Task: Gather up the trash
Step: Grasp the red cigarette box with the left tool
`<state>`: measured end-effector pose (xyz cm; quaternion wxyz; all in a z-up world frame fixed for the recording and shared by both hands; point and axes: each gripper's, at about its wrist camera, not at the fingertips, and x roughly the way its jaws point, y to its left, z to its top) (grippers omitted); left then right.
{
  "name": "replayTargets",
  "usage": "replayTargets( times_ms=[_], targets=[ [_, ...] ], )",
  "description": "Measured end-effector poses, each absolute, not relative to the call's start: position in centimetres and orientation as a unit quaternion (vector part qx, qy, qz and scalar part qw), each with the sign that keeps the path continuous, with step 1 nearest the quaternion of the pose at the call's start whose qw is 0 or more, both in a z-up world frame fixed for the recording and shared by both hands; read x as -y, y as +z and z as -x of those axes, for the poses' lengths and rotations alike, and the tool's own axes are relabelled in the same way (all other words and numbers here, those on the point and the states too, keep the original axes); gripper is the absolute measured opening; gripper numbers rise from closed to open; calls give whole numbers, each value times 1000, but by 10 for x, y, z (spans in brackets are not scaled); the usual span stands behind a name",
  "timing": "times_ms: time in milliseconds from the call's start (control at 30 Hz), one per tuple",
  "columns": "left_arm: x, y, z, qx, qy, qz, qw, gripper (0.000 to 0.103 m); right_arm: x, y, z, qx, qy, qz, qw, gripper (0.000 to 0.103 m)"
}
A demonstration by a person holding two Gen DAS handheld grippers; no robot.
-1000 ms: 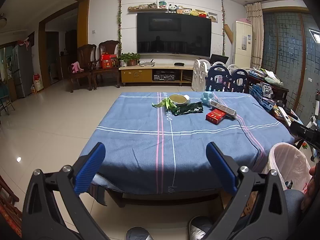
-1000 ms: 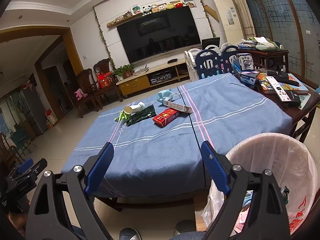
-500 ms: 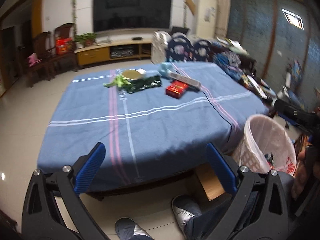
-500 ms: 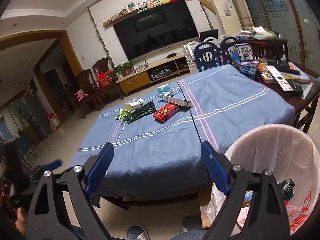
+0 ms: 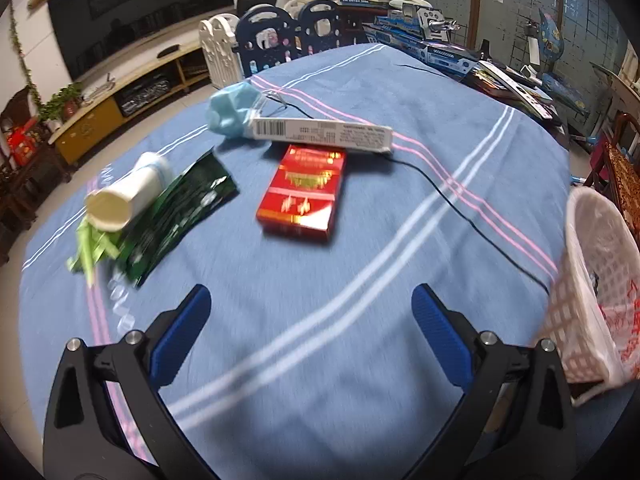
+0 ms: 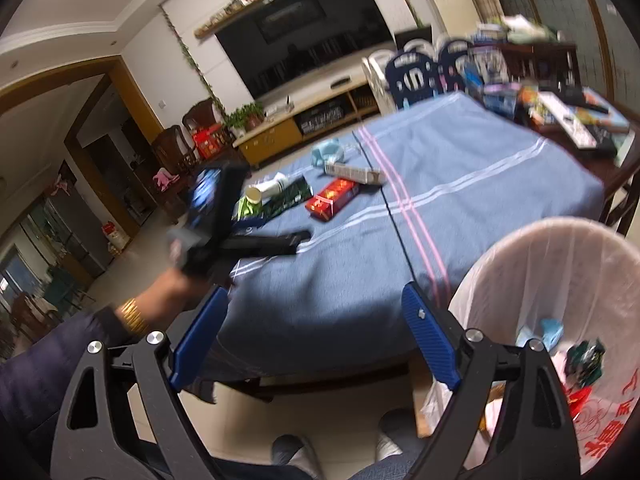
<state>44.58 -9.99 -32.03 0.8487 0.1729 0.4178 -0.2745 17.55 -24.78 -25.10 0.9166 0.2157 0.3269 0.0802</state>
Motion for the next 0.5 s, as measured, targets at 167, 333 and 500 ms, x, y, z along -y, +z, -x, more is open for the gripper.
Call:
replayTargets(
  times_ms=[167,333,500],
  targets=[
    [132,-335,-498,-439,-310,-179,824,98,264,-244,-221,-338,91,-196,916,87],
    [140,-354,-523,-472,-316,-141,811,71,289,-226,-312,-351,86,-151,920,87],
    [89,-331,-496,-488,-300,-10,819,57,296,-243,-408,-400,124,-141,897,87]
  ],
)
